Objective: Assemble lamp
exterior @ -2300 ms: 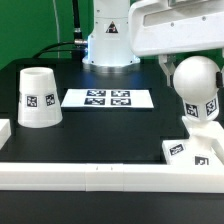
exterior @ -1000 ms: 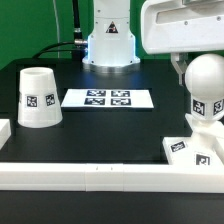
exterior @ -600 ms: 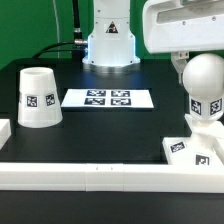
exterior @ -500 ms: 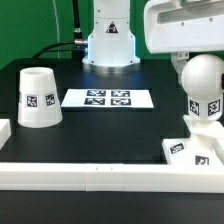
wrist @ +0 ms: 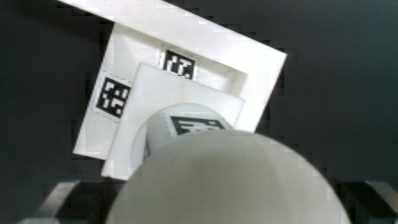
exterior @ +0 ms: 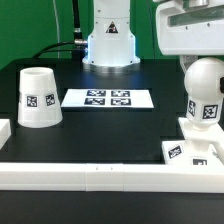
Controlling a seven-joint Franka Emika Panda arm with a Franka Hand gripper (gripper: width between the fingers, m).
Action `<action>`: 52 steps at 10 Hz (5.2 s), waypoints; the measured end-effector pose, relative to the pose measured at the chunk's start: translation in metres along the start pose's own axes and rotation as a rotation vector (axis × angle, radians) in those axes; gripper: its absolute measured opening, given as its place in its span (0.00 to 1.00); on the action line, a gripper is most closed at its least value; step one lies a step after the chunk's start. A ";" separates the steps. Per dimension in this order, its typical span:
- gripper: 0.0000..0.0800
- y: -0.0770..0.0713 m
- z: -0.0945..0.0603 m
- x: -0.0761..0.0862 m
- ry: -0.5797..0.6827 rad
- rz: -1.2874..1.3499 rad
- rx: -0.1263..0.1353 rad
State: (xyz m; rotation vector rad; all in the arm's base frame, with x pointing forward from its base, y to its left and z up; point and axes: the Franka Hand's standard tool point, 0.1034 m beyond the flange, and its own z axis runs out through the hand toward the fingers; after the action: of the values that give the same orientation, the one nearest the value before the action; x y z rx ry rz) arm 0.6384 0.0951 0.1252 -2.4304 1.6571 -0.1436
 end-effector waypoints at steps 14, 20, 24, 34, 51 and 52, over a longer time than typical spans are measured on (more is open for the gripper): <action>0.87 0.004 0.002 0.007 -0.003 -0.630 -0.012; 0.87 0.002 0.003 -0.002 0.000 -1.169 -0.038; 0.87 0.003 0.002 0.001 0.005 -1.549 -0.061; 0.87 0.005 0.003 0.007 -0.021 -2.417 -0.174; 0.72 0.005 0.003 0.023 -0.096 -2.813 -0.342; 0.72 0.007 0.003 0.022 -0.082 -2.715 -0.337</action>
Offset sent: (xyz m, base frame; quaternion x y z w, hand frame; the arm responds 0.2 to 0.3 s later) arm -0.0013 -0.0089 -0.0022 0.0019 0.0077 -0.0013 1.0000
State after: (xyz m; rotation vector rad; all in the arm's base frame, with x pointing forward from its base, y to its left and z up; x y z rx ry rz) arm 0.6413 0.0723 0.1201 -2.4442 -2.3084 -0.0461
